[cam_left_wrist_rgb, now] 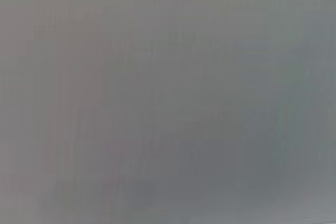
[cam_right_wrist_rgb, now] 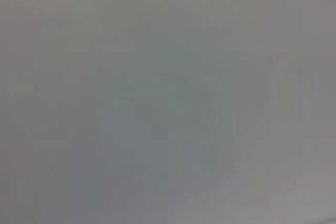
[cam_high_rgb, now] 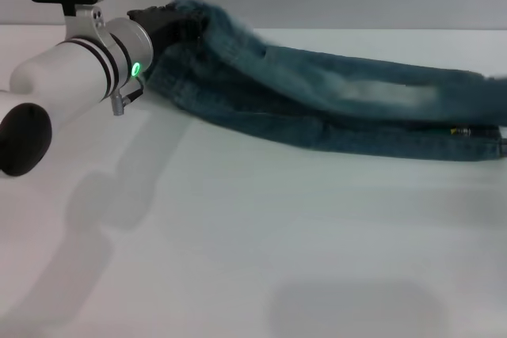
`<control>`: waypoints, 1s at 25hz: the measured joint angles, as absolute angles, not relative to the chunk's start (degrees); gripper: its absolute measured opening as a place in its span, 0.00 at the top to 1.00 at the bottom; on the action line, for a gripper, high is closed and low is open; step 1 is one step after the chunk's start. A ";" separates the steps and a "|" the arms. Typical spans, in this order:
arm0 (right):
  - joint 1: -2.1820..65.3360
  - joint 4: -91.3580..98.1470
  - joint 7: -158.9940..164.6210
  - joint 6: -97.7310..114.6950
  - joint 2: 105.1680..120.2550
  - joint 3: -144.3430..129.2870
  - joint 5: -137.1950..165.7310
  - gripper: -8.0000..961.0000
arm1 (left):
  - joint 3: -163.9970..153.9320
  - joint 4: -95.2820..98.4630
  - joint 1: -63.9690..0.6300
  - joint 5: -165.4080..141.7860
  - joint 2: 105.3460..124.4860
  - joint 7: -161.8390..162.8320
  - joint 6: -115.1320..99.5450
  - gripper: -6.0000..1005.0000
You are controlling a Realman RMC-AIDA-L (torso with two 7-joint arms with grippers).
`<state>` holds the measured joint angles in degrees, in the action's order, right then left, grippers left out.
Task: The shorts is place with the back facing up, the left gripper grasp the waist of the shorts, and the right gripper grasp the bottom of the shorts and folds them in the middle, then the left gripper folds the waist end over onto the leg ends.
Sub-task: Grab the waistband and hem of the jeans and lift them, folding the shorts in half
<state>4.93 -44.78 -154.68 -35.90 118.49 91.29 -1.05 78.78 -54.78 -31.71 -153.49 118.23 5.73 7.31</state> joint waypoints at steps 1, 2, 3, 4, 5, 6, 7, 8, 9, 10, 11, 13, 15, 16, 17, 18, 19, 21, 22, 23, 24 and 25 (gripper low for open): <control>4.82 -44.37 -153.94 -35.96 118.45 91.31 -0.89 0.74 | 78.78 -54.78 -31.71 -153.49 118.23 5.73 7.31 0.67; 4.71 -44.03 -153.54 -36.00 118.43 91.28 -0.76 0.69 | 78.80 -54.29 -32.13 -153.30 118.20 5.73 7.35 0.66; 4.68 -43.70 -153.30 -36.09 118.43 91.20 -0.39 0.65 | 78.80 -54.29 -32.13 -153.30 118.20 5.73 7.35 0.62; 4.64 -43.38 -153.15 -36.14 118.42 91.12 0.09 0.61 | 78.80 -53.14 -32.97 -153.13 118.17 5.72 7.45 0.58; 4.62 -43.14 -153.06 -36.19 118.44 91.05 0.60 0.56 | 78.83 -52.62 -33.27 -153.13 118.17 5.71 7.47 0.54; 4.62 -42.72 -152.94 -36.23 118.46 90.96 1.08 0.52 | 78.83 -52.62 -33.27 -153.13 118.17 5.71 7.47 0.50; 4.63 -42.49 -152.88 -36.25 118.47 90.90 1.31 0.48 | 78.84 -52.35 -33.52 -153.11 118.09 5.67 7.85 0.46; 4.65 -42.27 -152.85 -36.27 118.49 90.80 1.38 0.44 | 78.84 -52.38 -33.52 -153.11 118.06 5.59 8.18 0.42; 4.68 -42.03 -152.83 -36.50 118.51 90.51 1.45 0.40 | 78.84 -52.51 -33.45 -153.10 118.03 5.48 8.58 0.38; 4.68 -41.85 -152.82 -36.90 118.53 90.12 1.59 0.40 | 78.84 -52.67 -33.35 -153.11 117.99 5.37 8.97 0.34; 4.64 -41.65 -152.81 -37.60 118.55 89.63 1.84 0.40 | 78.84 -52.67 -33.35 -153.11 117.99 5.37 8.97 0.30; 4.55 -40.92 -152.80 -39.97 118.60 88.85 2.62 0.40 | 79.07 -52.98 -33.03 -153.41 117.89 5.16 10.32 0.25; 4.54 -39.92 -152.78 -42.55 118.70 88.35 3.12 0.40 | 79.42 -53.11 -32.96 -153.65 117.81 4.92 11.06 0.22; 4.54 -39.62 -152.68 -43.37 118.71 88.14 3.17 0.40 | 79.42 -53.11 -32.96 -153.65 117.81 4.92 11.06 0.21; 4.54 -39.35 -152.33 -43.95 118.72 87.85 3.17 0.40 | 79.69 -53.35 -32.87 -153.84 117.76 4.45 11.33 0.20; 4.55 -39.20 -151.81 -44.33 118.73 87.56 3.18 0.40 | 79.78 -53.50 -32.84 -153.85 117.76 4.36 11.48 0.18; 4.54 -39.15 -151.07 -44.49 118.73 87.24 3.24 0.40 | 79.90 -53.74 -32.81 -153.86 117.76 4.28 11.66 0.17; 4.34 -39.13 -149.90 -44.92 118.73 86.45 3.44 0.40 | 80.67 -55.53 -32.30 -154.11 117.77 3.65 13.64 0.16; 4.14 -39.13 -149.55 -45.42 118.73 85.90 3.54 0.40 | 80.67 -55.53 -32.30 -154.11 117.77 3.65 13.64 0.16; 3.94 -39.15 -149.35 -45.93 118.72 85.40 3.61 0.40 | 80.67 -55.53 -32.30 -154.11 117.77 3.65 13.64 0.17; 3.75 -39.16 -149.29 -46.44 118.73 84.95 3.61 0.40 | 83.38 -58.53 -30.99 -154.59 117.80 1.39 18.66 0.17; 3.61 -39.17 -149.25 -46.87 118.75 84.54 3.61 0.40 | 83.88 -58.74 -30.85 -154.61 117.80 1.07 19.31 0.17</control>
<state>3.61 -39.17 -149.25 -46.87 118.75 84.54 3.61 83.88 -58.74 -30.85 -154.61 117.80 1.07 19.31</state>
